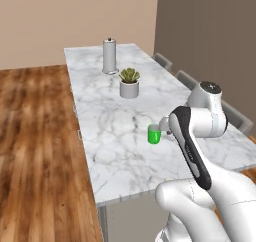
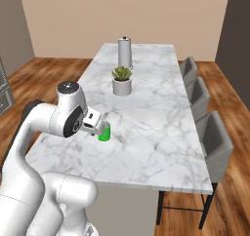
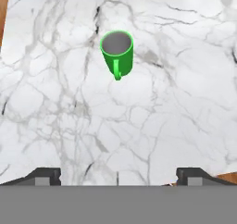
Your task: Clear the mugs and bowl far away from the sink.
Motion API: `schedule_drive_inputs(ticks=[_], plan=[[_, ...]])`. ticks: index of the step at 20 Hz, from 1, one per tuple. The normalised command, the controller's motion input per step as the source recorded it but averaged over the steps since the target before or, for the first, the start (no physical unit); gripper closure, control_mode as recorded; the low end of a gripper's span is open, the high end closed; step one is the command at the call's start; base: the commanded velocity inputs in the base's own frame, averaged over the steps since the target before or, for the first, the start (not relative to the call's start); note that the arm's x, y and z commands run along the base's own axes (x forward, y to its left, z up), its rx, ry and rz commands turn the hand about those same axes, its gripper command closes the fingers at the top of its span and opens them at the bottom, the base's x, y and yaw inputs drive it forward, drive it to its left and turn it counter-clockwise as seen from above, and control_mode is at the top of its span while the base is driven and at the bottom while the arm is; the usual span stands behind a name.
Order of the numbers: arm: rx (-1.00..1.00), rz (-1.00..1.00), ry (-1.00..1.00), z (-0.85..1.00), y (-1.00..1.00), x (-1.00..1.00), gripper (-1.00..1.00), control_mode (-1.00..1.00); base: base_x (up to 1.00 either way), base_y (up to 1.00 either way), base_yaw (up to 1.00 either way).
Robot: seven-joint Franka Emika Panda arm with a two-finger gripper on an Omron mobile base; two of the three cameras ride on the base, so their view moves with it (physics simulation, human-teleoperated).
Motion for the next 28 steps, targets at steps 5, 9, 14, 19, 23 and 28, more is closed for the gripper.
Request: schedule_drive_inputs(ticks=[5, 9, 14, 19, 23, 28], plan=[[0.0, -0.01, -0.03, 0.76, 0.0, -0.3, -1.0, -1.0, 0.0, 0.0, 0.0], [0.0, -0.01, -0.07, 0.72, 0.0, -0.33, -1.0, -1.0, 0.0, 0.0, 0.0], [0.0, 0.0, -0.09, 0.35, 0.0, -0.36, -1.0, 1.0, -0.11, 0.0, 0.0], [0.0, 0.0, 0.0, 0.0, 0.0, 0.0, -1.0, 1.0, -0.21, -0.12, -0.53], [0.0, 0.0, 0.0, 0.0, 0.0, 0.0, -1.0, 1.0, 0.0, 0.0, -1.0], [0.0, 0.0, 0.0, 0.0, 0.0, 0.0, -1.0, 1.0, 0.0, 0.0, -1.0]])
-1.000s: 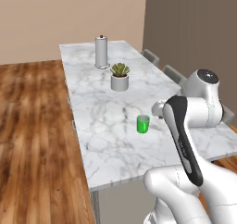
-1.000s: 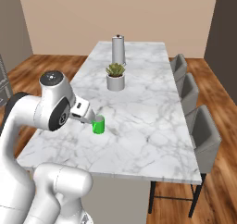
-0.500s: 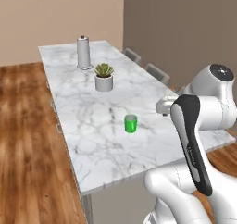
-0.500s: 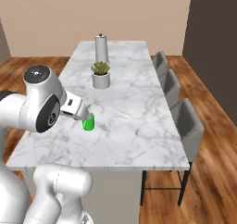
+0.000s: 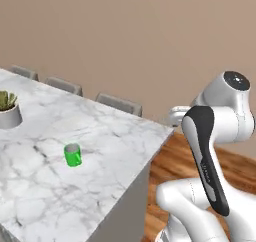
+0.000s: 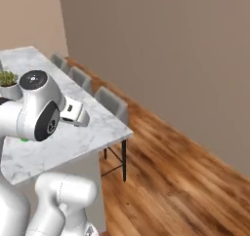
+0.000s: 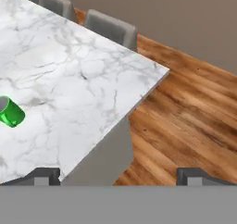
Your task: Clear the mugs and bowl far away from the sink.
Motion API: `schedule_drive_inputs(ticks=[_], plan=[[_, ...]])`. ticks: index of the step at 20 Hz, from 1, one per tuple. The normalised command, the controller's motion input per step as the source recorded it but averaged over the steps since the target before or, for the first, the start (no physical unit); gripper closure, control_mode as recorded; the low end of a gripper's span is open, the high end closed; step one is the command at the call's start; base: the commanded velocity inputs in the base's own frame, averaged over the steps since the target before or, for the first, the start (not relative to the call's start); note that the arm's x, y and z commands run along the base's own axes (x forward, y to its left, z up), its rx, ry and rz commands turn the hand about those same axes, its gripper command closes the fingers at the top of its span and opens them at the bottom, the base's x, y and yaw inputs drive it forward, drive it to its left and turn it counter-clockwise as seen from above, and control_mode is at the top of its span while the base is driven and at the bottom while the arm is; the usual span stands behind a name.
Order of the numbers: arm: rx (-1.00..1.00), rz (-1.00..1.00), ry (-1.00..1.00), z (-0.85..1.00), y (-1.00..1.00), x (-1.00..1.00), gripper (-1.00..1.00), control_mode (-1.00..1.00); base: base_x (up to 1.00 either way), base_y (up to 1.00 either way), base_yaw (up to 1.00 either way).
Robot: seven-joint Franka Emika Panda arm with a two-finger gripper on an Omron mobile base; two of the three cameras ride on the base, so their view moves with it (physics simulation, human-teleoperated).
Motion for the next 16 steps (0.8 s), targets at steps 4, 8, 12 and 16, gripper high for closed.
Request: schedule_drive_inputs(ticks=[4, 8, 12, 16], plan=[[0.0, 0.0, 0.0, 0.0, 0.0, 0.0, -1.0, 1.0, 0.0, 0.0, -1.0], [0.0, 0.0, 0.0, 0.0, 0.0, 0.0, -1.0, 1.0, 0.0, 0.0, -1.0], [0.0, 0.0, 0.0, 0.0, 0.0, 0.0, -1.0, 1.0, 0.0, 0.0, -1.0], [0.0, 0.0, 0.0, 0.0, 0.0, 0.0, -1.0, 1.0, 0.0, 0.0, -1.0]])
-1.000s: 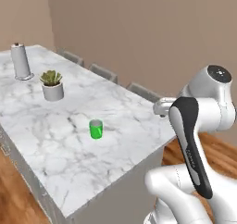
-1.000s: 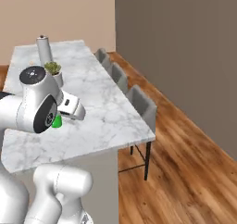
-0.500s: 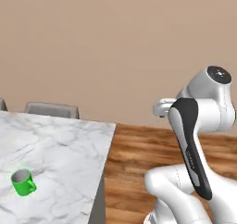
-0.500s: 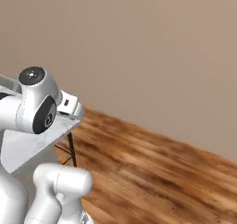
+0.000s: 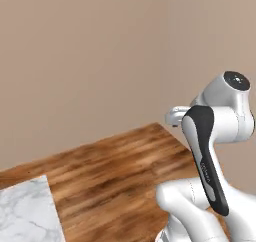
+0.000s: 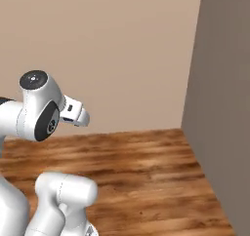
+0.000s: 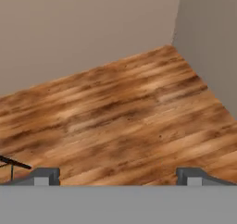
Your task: Clear the mugs and bowl far away from the sink.
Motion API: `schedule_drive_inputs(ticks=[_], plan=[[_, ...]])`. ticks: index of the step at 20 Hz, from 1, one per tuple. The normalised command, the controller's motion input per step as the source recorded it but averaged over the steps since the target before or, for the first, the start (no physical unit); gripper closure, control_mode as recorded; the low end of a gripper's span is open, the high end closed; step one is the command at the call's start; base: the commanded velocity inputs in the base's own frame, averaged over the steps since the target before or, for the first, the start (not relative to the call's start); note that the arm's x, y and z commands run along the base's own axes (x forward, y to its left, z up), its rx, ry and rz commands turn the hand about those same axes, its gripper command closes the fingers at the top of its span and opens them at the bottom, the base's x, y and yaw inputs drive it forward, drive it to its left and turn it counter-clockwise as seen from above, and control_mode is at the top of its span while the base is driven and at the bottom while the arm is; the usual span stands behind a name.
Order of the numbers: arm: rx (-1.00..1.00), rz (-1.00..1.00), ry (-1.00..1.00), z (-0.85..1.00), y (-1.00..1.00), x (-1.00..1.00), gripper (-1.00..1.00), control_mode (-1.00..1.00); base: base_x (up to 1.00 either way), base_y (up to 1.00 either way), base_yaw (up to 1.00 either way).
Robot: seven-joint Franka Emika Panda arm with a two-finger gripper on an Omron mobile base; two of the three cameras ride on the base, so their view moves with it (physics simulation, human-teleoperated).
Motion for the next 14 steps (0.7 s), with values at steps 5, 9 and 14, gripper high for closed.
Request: schedule_drive_inputs(ticks=[5, 9, 14], plan=[[0.0, 0.0, 0.0, 0.0, 0.0, 0.0, -1.0, 1.0, 0.0, 0.0, -1.0], [0.0, 0.0, 0.0, 0.0, 0.0, 0.0, -1.0, 1.0, 0.0, -0.03, -0.98], [0.0, 0.0, 0.0, 0.0, 0.0, 0.0, -1.0, 1.0, 0.0, -0.33, -0.86]])
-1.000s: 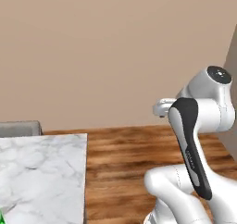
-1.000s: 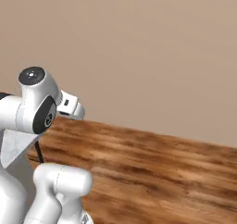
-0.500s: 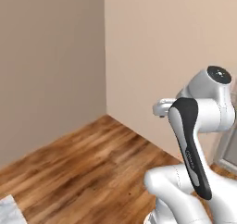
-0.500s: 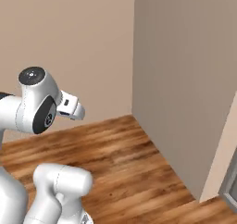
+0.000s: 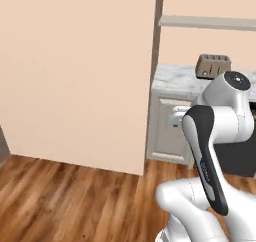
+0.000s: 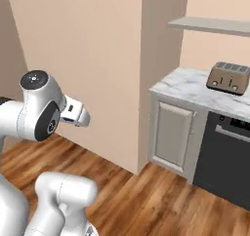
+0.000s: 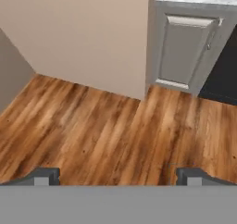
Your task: Clear the mugs and bowl far away from the sink.
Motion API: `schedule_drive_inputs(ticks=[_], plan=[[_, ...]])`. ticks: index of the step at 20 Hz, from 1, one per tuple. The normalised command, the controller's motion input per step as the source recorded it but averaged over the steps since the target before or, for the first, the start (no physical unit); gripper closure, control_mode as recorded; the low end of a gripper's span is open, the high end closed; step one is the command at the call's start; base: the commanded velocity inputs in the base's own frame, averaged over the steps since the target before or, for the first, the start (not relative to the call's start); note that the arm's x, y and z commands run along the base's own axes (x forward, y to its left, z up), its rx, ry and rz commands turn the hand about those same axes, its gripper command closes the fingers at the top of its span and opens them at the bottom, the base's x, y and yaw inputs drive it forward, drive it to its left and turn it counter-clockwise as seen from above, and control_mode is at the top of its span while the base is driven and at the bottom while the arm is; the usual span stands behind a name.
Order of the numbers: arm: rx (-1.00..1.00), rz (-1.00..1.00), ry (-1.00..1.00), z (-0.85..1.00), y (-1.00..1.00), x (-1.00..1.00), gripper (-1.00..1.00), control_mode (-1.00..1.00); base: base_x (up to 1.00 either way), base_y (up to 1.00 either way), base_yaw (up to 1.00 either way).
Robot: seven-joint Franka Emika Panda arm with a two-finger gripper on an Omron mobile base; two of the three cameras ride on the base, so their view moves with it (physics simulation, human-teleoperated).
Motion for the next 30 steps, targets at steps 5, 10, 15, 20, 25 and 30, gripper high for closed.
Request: schedule_drive_inputs(ticks=[5, 10, 15, 20, 25, 30], plan=[[0.0, 0.0, 0.0, 0.0, 0.0, 0.0, -1.0, 1.0, 0.0, -0.49, -0.86], [0.0, 0.0, 0.0, 0.0, 0.0, 0.0, -1.0, 1.0, 0.27, -0.86, -0.65], [0.0, 0.0, 0.0, 0.0, 0.0, 0.0, -1.0, 1.0, 0.83, -0.96, -0.15], [0.0, 0.0, 0.0, 0.0, 0.0, 0.0, -1.0, 1.0, 0.82, -1.0, 0.03], [0.0, 0.0, 0.0, 0.0, 0.0, 0.0, -1.0, 1.0, 0.75, -1.0, 0.17], [0.0, 0.0, 0.0, 0.0, 0.0, 0.0, -1.0, 1.0, 0.78, -0.45, 0.24]])
